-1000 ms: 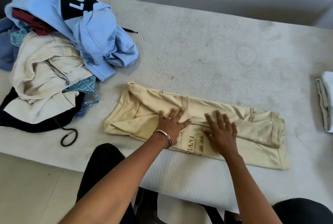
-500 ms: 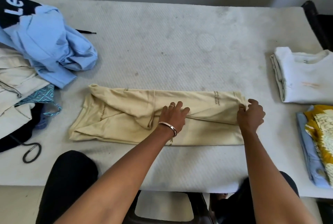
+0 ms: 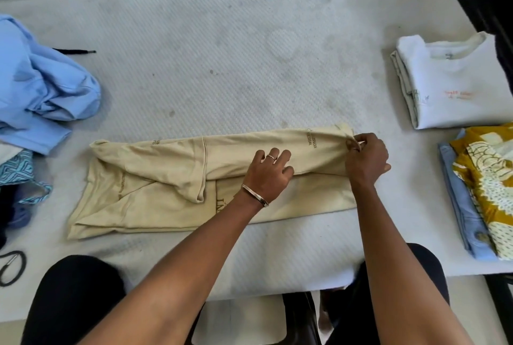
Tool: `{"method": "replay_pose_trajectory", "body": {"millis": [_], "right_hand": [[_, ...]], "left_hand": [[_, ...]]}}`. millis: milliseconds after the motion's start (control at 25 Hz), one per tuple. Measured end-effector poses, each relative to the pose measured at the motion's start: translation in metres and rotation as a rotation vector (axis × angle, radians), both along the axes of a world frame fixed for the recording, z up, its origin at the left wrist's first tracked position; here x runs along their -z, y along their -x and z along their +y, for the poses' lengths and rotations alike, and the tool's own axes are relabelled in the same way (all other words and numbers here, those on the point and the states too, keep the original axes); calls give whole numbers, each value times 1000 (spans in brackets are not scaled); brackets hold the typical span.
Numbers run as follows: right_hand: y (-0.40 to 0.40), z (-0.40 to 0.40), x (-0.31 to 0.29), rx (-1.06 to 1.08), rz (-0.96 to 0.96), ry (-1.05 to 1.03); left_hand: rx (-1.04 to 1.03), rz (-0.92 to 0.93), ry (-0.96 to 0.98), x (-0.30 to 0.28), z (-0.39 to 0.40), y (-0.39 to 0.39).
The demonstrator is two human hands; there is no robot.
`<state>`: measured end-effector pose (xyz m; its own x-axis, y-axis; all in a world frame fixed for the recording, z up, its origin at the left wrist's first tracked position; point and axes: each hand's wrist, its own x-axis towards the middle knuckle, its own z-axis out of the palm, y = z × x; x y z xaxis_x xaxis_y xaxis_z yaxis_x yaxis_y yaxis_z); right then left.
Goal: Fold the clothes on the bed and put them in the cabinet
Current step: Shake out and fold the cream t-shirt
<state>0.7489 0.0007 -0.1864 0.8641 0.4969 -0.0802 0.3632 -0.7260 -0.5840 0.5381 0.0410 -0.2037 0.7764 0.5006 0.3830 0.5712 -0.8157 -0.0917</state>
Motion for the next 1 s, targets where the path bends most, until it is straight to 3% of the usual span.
{"method": "replay_pose_trajectory", "body": {"millis": [160, 320, 520, 600, 720, 800, 880, 920, 1000], "right_hand": [[0, -10, -1, 52, 212, 159], [15, -19, -6, 13, 262, 391], [2, -26, -17, -111, 443, 304], [6, -25, -28, -228, 340, 307], [50, -17, -62, -361, 91, 377], [100, -8, -85, -531, -50, 368], [153, 0, -98, -782, 70, 314], [177, 2, -98, -925, 208, 323], [206, 0, -85, -1125, 376, 397]], "left_hand": [[-22, -102, 179, 4, -14, 0], [-78, 310, 522, -3, -31, 7], [24, 516, 566, -17, -44, -9], [-56, 294, 863, -23, -37, -7], [-377, -650, 1563, -51, -33, 9], [-584, -1072, 1882, -63, -22, 27], [-709, -1290, 2098, -64, -7, 56], [-801, -1317, 2089, -63, 0, 73], [-949, -1189, 1944, -52, 7, 102]]}}
